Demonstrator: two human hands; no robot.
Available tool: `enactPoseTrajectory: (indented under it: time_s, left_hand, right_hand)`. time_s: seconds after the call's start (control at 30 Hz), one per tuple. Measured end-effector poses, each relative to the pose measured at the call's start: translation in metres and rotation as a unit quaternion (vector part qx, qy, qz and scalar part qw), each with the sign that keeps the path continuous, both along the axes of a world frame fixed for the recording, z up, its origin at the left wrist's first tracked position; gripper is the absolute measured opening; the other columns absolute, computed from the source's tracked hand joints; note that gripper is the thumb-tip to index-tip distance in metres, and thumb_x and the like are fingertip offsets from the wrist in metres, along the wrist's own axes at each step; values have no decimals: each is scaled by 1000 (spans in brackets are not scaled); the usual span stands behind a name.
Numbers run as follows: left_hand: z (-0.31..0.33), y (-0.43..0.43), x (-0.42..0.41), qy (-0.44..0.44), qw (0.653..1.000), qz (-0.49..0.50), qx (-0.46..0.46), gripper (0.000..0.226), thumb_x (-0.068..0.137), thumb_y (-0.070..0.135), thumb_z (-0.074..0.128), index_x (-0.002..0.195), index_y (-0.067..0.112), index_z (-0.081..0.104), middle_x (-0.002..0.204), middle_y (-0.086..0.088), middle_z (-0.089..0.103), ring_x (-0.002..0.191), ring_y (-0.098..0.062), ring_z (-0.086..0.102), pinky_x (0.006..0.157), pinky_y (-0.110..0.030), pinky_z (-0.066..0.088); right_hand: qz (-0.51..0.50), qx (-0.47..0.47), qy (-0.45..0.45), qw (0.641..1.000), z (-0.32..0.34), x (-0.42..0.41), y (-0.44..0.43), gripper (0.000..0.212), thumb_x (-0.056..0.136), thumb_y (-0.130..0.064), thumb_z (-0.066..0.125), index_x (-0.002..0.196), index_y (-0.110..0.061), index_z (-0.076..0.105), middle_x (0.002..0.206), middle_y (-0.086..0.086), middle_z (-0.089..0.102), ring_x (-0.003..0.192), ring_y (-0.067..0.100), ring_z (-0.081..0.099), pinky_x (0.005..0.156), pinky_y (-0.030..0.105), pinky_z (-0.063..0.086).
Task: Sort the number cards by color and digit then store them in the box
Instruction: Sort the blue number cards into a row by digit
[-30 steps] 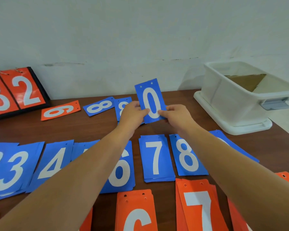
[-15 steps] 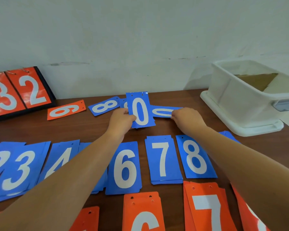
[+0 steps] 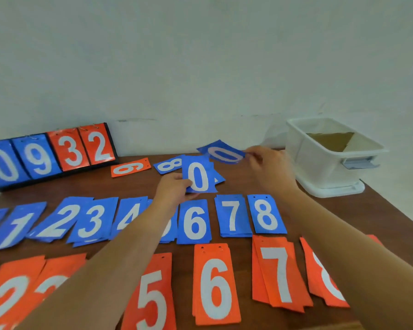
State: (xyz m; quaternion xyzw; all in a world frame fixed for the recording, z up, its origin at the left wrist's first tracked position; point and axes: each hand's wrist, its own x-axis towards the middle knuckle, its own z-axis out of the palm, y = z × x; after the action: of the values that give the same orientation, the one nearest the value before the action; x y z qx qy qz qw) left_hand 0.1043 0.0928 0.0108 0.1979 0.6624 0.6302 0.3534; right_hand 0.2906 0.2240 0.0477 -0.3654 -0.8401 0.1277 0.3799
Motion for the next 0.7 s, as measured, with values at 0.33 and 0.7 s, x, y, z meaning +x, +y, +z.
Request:
enactPoseTrajectory:
  time_s: [0.33, 0.7]
  left_hand:
    - [5, -117, 72, -90, 991, -41, 92, 23, 99, 6, 55, 121, 13, 60, 107, -8, 75, 90, -22, 75, 65, -31, 60]
    - [-17, -156, 145, 93, 992, -63, 55, 28, 88, 17, 74, 105, 34, 59, 100, 6, 75, 88, -9, 74, 75, -34, 62]
  right_hand:
    - [64, -272, 203, 939, -20, 54, -125, 5, 86, -17, 72, 91, -19, 71, 79, -2, 71, 72, 17, 68, 69, 40, 59]
    - [-20, -351, 259, 899, -47, 85, -178, 29, 88, -25, 71, 113, -20, 57, 89, -6, 71, 91, 11, 67, 75, 30, 55]
